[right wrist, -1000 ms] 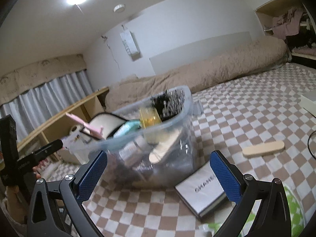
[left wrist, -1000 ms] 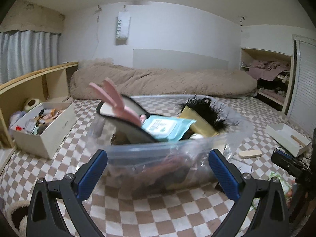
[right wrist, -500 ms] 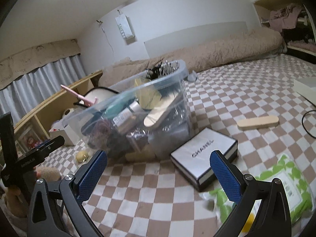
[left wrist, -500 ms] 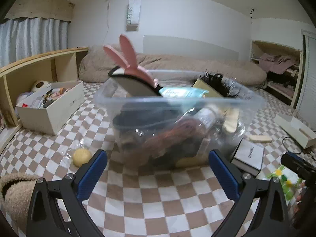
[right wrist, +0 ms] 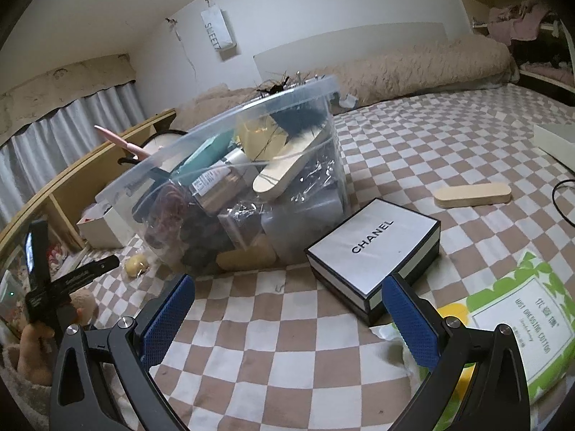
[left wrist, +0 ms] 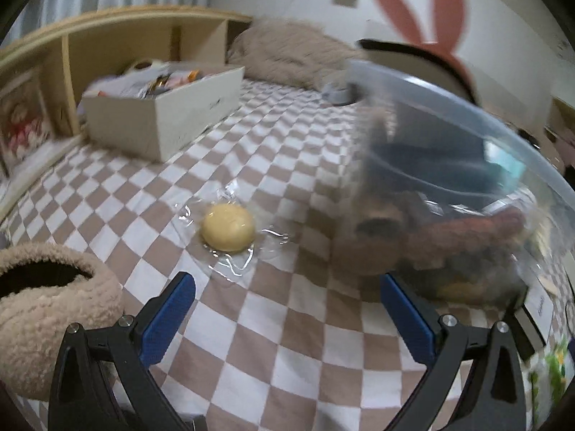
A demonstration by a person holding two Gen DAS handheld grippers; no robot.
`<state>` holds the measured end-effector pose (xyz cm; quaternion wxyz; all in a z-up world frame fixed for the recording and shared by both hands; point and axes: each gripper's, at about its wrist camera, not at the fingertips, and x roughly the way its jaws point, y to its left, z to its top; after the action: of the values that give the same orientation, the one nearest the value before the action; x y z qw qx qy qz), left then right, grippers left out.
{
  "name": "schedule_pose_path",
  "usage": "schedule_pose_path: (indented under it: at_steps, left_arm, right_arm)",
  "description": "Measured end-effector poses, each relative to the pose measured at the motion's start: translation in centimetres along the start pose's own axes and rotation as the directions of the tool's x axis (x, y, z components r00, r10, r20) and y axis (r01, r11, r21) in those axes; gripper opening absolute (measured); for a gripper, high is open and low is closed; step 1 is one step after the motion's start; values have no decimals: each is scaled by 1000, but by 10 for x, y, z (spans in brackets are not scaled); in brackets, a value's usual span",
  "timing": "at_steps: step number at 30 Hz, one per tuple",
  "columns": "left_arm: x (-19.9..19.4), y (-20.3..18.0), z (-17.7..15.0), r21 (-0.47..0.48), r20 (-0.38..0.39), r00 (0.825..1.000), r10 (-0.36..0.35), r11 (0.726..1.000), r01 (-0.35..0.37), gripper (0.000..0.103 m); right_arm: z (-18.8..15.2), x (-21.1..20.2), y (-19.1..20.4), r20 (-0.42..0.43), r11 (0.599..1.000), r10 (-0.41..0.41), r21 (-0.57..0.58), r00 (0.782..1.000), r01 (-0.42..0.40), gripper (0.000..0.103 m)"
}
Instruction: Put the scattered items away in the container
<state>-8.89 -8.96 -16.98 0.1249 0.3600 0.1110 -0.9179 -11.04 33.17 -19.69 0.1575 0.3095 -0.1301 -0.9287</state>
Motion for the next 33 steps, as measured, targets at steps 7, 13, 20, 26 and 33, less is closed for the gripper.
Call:
schedule_pose_path:
  at_steps: [7,13,20,26,33]
  left_arm:
    - [36,15,7,-66,-117,990,73,995,-81,103]
    - [58,28,13,-48,-186,968,168,983,-179,103]
    - [91,46,36,-108,-229,956,182,971,-211,103]
    - [126,59,54,-145,-255,947,194,961,-236,103]
    - [147,52,63,-141,-266,955,134,974,-176,103]
  right_arm:
    - [-4,16,2,-49,1000,-5,-8,999,5,103]
    - [-6,21,2,-69,1000,-1,0,998,1,103]
    - [-6,25,6,-77,1000,-6,-23,997,4,103]
    - [-7,32,4,-84,1000,-18,-26,996,16,103]
    - [-7,48,2,-128,1000,-11,-15,992,9,103]
